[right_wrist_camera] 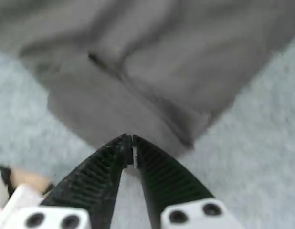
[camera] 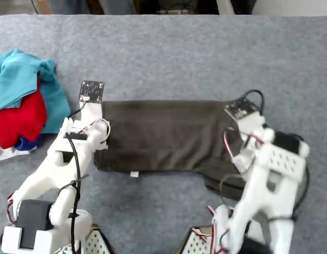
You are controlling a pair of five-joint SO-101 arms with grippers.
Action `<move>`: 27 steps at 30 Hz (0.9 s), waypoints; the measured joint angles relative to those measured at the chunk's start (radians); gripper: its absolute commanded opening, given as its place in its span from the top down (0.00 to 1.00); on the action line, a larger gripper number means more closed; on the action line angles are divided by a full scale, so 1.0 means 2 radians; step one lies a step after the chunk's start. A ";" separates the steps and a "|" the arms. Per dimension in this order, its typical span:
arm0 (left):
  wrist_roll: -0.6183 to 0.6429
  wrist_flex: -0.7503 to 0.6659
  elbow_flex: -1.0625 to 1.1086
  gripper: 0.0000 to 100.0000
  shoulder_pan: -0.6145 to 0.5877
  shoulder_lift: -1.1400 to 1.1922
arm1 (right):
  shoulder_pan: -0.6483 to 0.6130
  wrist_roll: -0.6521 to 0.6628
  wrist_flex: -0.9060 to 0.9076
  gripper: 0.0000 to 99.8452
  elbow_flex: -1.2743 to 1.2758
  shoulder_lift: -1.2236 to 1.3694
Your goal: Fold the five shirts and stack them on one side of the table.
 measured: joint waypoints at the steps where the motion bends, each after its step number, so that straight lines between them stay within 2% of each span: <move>1: 0.000 0.000 0.000 0.97 0.000 0.000 | -0.006 -0.008 -0.019 0.99 0.000 0.025; 4: 0.000 0.000 0.000 0.97 0.000 0.000 | -0.012 -0.024 -0.063 0.99 0.000 0.081; 8: 0.000 0.000 0.000 0.97 0.000 0.000 | -0.014 -0.025 -0.077 0.99 0.000 0.128; 12: 0.000 0.000 0.000 0.97 0.000 0.000 | -0.018 -0.024 -0.081 0.99 0.012 0.135; 16: 0.000 0.000 0.000 0.97 0.000 0.000 | -0.021 0.005 -0.080 0.99 0.055 0.132; 21: 0.000 0.000 0.000 0.97 0.000 0.000 | -0.021 0.077 -0.017 0.99 0.101 0.084; 27: 0.000 0.000 0.000 0.97 0.000 0.000 | -0.021 0.163 0.117 0.99 0.102 -0.024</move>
